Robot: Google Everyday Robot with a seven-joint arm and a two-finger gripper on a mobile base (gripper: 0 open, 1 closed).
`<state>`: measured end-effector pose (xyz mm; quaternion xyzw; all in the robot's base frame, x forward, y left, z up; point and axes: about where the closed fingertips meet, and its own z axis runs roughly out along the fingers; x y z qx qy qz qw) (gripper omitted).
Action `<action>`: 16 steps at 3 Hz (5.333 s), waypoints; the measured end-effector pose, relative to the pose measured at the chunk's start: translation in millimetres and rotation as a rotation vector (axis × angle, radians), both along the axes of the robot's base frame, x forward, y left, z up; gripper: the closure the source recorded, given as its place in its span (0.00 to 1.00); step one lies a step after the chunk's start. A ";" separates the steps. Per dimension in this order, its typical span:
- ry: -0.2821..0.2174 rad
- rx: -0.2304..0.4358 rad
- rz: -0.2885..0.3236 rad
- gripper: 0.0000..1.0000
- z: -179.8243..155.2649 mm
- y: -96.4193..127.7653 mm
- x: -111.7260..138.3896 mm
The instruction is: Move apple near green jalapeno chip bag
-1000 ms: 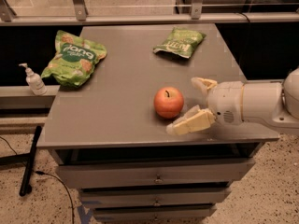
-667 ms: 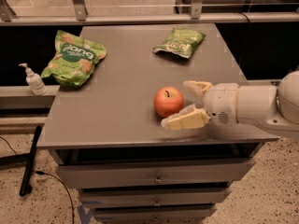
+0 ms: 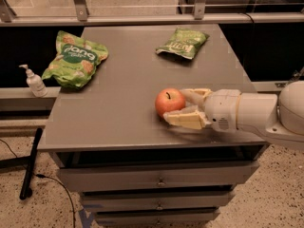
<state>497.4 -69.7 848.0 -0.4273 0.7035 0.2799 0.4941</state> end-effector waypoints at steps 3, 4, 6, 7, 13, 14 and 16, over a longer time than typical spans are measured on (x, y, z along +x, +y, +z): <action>-0.086 -0.062 -0.078 1.00 25.8 -44.9 25.2; -0.086 -0.062 -0.078 1.00 25.9 -44.8 25.2; -0.190 -0.070 -0.115 1.00 42.4 -70.3 50.5; -0.307 -0.084 -0.176 1.00 72.6 -119.0 91.0; -0.227 0.010 -0.222 1.00 49.6 -167.6 233.8; -0.196 -0.001 -0.223 1.00 33.2 -168.1 243.4; -0.181 -0.031 -0.262 0.77 20.0 -182.3 255.6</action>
Offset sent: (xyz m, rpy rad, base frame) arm 0.0254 -0.0418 0.0218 -0.0388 -0.0775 -0.0969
